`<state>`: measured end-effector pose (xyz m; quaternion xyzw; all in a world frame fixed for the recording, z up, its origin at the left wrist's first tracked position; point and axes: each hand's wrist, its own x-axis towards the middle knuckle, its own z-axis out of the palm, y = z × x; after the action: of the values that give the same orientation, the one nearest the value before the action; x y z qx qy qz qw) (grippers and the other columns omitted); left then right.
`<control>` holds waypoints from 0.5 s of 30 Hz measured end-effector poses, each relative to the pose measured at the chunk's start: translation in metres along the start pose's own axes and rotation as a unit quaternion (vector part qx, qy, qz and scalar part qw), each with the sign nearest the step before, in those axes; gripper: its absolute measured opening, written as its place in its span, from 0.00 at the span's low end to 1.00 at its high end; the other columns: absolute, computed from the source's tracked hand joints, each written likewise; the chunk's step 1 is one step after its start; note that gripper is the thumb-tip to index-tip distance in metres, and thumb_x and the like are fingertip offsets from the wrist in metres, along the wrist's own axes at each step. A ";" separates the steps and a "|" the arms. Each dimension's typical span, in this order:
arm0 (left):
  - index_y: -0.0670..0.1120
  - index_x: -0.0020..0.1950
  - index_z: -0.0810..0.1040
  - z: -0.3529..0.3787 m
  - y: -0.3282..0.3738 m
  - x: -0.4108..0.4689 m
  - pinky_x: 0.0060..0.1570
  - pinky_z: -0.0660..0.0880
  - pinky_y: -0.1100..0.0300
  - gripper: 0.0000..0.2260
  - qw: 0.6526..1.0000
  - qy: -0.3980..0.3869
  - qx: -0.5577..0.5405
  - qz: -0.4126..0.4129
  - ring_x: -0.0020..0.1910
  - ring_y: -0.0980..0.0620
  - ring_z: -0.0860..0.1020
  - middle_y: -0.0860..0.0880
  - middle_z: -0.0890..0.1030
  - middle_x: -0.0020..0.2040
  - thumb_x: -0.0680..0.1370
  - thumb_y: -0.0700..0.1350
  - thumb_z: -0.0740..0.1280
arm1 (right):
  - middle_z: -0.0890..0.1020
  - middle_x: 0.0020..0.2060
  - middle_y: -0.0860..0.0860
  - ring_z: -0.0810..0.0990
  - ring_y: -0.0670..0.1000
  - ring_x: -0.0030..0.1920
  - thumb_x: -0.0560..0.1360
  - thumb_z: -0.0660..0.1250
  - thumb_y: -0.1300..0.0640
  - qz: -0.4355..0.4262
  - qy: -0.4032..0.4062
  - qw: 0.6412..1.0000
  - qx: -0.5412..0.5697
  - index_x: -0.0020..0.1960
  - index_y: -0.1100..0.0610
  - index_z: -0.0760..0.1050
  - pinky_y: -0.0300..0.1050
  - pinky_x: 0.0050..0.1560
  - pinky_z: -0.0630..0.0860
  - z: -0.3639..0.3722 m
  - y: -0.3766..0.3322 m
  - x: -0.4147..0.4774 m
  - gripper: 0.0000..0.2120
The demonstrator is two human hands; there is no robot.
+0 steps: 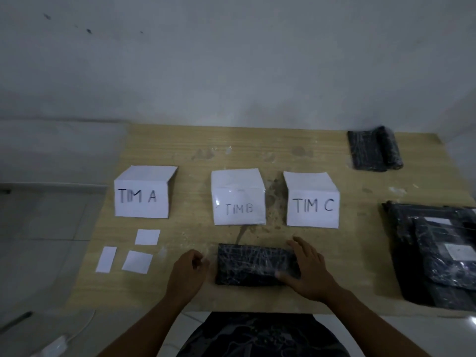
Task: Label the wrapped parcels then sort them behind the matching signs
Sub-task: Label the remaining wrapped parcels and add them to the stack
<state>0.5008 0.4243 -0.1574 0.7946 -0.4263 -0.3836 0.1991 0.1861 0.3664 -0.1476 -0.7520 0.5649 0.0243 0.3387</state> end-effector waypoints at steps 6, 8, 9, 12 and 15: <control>0.43 0.55 0.77 -0.028 -0.025 0.004 0.50 0.73 0.46 0.11 0.971 0.194 0.138 -0.013 0.54 0.41 0.76 0.44 0.78 0.52 0.74 0.43 0.69 | 0.64 0.74 0.50 0.58 0.52 0.75 0.71 0.50 0.24 -0.055 0.099 0.989 -0.090 0.70 0.49 0.65 0.54 0.70 0.50 0.010 -0.029 0.018 0.38; 0.43 0.60 0.74 -0.032 -0.030 0.002 0.56 0.71 0.44 0.16 0.966 0.204 0.146 -0.063 0.60 0.41 0.74 0.44 0.76 0.58 0.73 0.44 0.69 | 0.66 0.72 0.50 0.60 0.53 0.74 0.71 0.48 0.24 -0.074 0.099 0.988 -0.087 0.69 0.51 0.67 0.54 0.69 0.50 0.011 -0.043 0.025 0.39; 0.43 0.63 0.72 -0.034 -0.032 0.002 0.59 0.69 0.43 0.19 0.964 0.202 0.148 -0.088 0.64 0.41 0.71 0.43 0.74 0.62 0.73 0.45 0.69 | 0.66 0.72 0.50 0.61 0.53 0.74 0.71 0.48 0.24 -0.087 0.095 0.989 -0.079 0.69 0.51 0.67 0.54 0.70 0.50 0.013 -0.049 0.029 0.39; 0.42 0.74 0.62 -0.037 -0.044 0.001 0.68 0.62 0.44 0.29 0.961 0.168 0.172 -0.138 0.74 0.43 0.61 0.43 0.63 0.75 0.76 0.49 0.65 | 0.64 0.73 0.48 0.59 0.51 0.75 0.69 0.45 0.23 -0.125 0.064 0.987 -0.076 0.70 0.50 0.65 0.53 0.71 0.50 0.014 -0.072 0.040 0.42; 0.40 0.76 0.55 -0.038 -0.056 0.001 0.70 0.60 0.44 0.34 0.962 0.145 0.180 -0.146 0.76 0.43 0.55 0.42 0.56 0.78 0.78 0.56 0.62 | 0.58 0.76 0.47 0.53 0.48 0.76 0.69 0.46 0.24 -0.155 0.005 0.984 -0.084 0.73 0.48 0.60 0.51 0.74 0.46 0.017 -0.095 0.047 0.41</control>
<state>0.5606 0.4542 -0.1700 0.9183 -0.3341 -0.2055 0.0541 0.2908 0.3485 -0.1346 -0.8565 0.4387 0.0149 0.2715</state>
